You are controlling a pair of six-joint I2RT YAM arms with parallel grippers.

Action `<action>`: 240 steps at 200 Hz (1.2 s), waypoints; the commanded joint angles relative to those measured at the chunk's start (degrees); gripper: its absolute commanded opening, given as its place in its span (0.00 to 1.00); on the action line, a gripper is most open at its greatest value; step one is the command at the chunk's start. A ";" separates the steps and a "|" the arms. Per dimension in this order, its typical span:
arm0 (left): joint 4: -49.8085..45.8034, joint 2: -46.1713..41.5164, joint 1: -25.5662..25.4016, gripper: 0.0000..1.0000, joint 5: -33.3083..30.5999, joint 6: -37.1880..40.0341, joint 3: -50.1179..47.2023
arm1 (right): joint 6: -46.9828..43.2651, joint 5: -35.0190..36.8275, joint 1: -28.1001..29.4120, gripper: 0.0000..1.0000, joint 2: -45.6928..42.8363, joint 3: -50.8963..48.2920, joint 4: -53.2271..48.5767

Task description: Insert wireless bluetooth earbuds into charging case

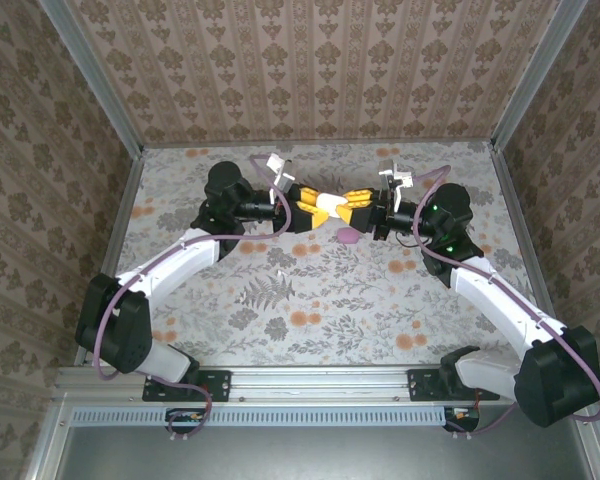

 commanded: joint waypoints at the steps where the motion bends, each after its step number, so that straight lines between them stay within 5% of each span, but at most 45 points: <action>1: -0.71 0.58 -0.27 0.34 1.41 0.00 2.17 | -1.74 0.65 0.60 0.22 0.34 0.30 2.04; 67: -1.13 0.61 -0.36 0.35 1.13 0.16 2.59 | -2.47 1.77 0.85 0.23 0.52 0.21 1.21; 135: -3.56 0.44 -0.40 0.18 0.63 2.38 2.96 | -3.98 4.08 0.90 0.29 0.26 0.39 -2.19; 169: -5.96 -1.28 -0.03 0.14 -3.31 6.37 1.84 | -5.35 8.50 0.90 0.43 -1.77 0.56 -8.28; 201: -6.95 -4.79 0.78 0.11 -12.14 11.80 -2.00 | -3.41 15.79 0.73 0.65 -5.19 2.83 -19.84; 240: -5.09 -8.50 0.78 0.10 -21.63 17.15 -7.07 | 1.61 15.27 0.35 0.73 -5.18 8.64 -30.76</action>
